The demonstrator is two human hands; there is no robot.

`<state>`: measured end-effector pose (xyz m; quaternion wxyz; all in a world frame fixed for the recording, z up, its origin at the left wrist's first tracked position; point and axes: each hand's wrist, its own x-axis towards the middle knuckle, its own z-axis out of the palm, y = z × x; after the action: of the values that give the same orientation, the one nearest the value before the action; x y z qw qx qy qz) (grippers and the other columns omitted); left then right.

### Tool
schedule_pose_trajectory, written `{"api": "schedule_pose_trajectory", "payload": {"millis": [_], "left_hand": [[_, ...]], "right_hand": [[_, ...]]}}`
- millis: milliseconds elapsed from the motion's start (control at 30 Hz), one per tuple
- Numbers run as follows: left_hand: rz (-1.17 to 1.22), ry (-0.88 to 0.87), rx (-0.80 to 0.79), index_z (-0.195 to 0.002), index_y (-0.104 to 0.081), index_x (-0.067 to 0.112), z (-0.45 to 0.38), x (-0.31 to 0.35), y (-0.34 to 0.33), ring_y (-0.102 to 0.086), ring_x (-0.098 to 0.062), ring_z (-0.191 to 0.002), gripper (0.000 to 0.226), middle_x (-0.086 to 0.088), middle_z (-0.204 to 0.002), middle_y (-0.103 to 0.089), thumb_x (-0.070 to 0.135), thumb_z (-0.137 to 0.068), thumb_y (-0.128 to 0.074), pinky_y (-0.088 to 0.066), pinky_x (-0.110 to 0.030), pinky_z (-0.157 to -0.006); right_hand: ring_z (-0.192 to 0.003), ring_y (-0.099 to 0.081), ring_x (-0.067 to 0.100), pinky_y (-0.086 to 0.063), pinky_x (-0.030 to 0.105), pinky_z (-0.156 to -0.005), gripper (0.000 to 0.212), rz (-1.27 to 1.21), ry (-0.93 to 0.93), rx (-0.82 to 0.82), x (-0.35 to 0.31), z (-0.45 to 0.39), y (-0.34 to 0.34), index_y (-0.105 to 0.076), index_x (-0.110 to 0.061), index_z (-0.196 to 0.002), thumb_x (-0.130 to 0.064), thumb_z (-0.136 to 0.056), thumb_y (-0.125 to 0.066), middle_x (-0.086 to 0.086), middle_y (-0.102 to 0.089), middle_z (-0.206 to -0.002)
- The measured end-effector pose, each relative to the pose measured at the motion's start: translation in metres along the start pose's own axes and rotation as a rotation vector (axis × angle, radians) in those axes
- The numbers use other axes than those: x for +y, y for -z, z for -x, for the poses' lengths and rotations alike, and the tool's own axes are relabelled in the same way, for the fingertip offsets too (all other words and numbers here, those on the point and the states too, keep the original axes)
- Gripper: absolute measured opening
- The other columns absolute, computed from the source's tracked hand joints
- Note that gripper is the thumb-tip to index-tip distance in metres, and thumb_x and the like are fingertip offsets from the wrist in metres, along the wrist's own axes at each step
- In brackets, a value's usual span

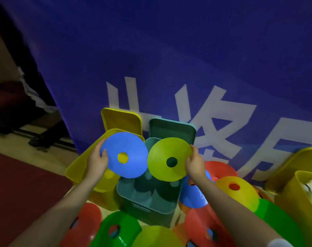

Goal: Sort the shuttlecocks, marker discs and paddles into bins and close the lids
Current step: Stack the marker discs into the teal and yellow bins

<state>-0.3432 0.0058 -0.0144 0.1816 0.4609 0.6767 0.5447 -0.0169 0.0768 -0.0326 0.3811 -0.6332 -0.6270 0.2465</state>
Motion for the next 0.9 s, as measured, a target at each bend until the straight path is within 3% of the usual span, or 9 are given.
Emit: {"api": "schedule_pose_trajectory", "payload": {"millis": [167, 267, 367, 533, 667, 800, 900], "left_hand": [[0.003, 0.037, 0.059, -0.138, -0.047, 0.012, -0.032, -0.031, 0.026, -0.046, -0.023, -0.128, 0.046, -0.007, -0.139, -0.050, 0.000, -0.094, -0.042, -0.039, -0.043, -0.106], [0.053, 0.048, 0.055, -0.136, -0.047, 0.009, -0.043, -0.037, 0.015, -0.047, -0.023, -0.126, 0.044, -0.007, -0.136, -0.052, -0.002, -0.094, -0.042, -0.039, -0.035, -0.103], [0.113, 0.102, 0.006, -0.138, -0.046, 0.010, -0.046, -0.040, -0.009, -0.048, -0.016, -0.121, 0.043, -0.002, -0.133, -0.052, 0.001, -0.096, -0.041, -0.038, -0.028, -0.097], [0.197, 0.200, -0.031, -0.139, -0.044, 0.010, -0.042, -0.052, -0.038, -0.046, -0.008, -0.120, 0.042, 0.000, -0.134, -0.050, 0.001, -0.097, -0.041, -0.038, -0.018, -0.091], [0.219, 0.242, -0.022, -0.139, -0.045, 0.011, -0.042, -0.053, -0.047, -0.045, -0.007, -0.121, 0.043, 0.001, -0.137, -0.049, 0.002, -0.097, -0.041, -0.038, -0.015, -0.090], [0.283, 0.208, -0.057, -0.139, -0.044, 0.015, -0.038, -0.039, -0.053, -0.047, -0.010, -0.124, 0.042, 0.001, -0.137, -0.050, 0.004, -0.098, -0.042, -0.041, -0.021, -0.094], [0.263, 0.155, -0.128, -0.139, -0.044, 0.018, -0.034, -0.027, -0.065, -0.046, -0.013, -0.126, 0.043, 0.001, -0.138, -0.050, 0.004, -0.098, -0.043, -0.041, -0.029, -0.099]], "right_hand": [[-0.104, -0.058, 0.041, -0.044, 0.041, -0.084, 0.052, 0.181, -0.022, -0.122, -0.016, -0.008, -0.038, -0.036, -0.013, -0.141, -0.003, -0.090, -0.042, 0.022, -0.060, -0.118], [-0.107, -0.058, 0.038, -0.044, 0.040, -0.087, 0.052, 0.268, -0.023, -0.277, -0.008, -0.012, -0.070, -0.034, -0.013, -0.141, -0.011, -0.090, -0.047, 0.020, -0.059, -0.121], [-0.108, -0.058, 0.037, -0.044, 0.038, -0.088, 0.043, 0.224, -0.166, -0.368, 0.002, -0.013, -0.102, -0.039, -0.011, -0.134, -0.016, -0.093, -0.048, 0.020, -0.061, -0.119], [-0.118, -0.054, 0.034, -0.038, 0.032, -0.097, 0.038, 0.229, -0.352, -0.446, 0.031, -0.015, -0.134, -0.045, -0.002, -0.130, -0.004, -0.093, -0.048, 0.020, -0.057, -0.129], [-0.123, -0.048, 0.037, -0.039, 0.036, -0.104, 0.055, 0.258, -0.467, -0.454, 0.039, -0.021, -0.140, -0.036, -0.005, -0.140, -0.010, -0.087, -0.051, 0.023, -0.049, -0.134], [-0.128, -0.043, 0.038, -0.035, 0.038, -0.107, 0.060, 0.162, -0.291, -0.356, 0.016, -0.029, -0.110, -0.028, -0.006, -0.148, -0.016, -0.094, -0.052, 0.024, -0.040, -0.141], [-0.125, -0.046, 0.027, -0.034, 0.032, -0.104, 0.055, 0.110, 0.063, -0.202, 0.009, -0.023, -0.064, -0.039, -0.009, -0.143, -0.011, -0.091, -0.057, 0.014, -0.049, -0.133]]}}
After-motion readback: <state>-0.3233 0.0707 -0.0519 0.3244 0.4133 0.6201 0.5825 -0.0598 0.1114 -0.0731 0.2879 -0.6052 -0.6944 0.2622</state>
